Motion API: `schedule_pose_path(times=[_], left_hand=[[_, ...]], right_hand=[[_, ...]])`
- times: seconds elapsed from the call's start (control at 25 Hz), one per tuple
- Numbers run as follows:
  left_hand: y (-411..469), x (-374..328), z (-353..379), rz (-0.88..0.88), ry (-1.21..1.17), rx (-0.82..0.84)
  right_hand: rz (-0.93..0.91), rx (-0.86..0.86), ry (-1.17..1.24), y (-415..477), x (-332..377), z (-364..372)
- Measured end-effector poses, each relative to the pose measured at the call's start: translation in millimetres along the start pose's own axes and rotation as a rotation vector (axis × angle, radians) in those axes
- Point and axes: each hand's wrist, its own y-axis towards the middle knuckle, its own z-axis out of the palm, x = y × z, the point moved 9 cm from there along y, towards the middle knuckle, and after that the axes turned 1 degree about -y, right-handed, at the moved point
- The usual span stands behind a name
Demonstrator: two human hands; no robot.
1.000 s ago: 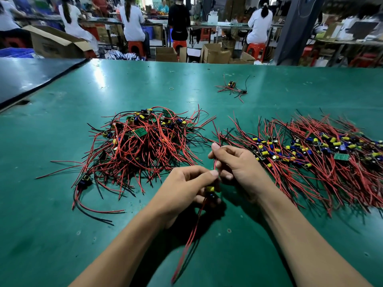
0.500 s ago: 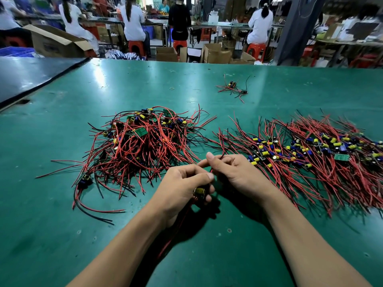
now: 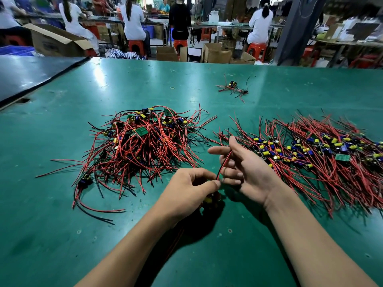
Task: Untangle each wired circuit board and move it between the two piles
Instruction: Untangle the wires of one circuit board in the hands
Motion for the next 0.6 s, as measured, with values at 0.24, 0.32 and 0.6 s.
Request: schedule_pose_path(times=[0.24, 0.32, 0.6], left_hand=[[1, 4, -5, -0.05, -0.254, -0.06], [1, 5, -5, -0.099, -0.327, -0.017], [-4, 4, 7, -0.174, -0.347, 0.135]], right_hand=[[-0.029, 0.088, -0.312, -9, -13, 19], [-0.04, 0.084, -0.246, -10, -16, 19], [-0.281, -0.313, -0.242, -5, 12, -21]])
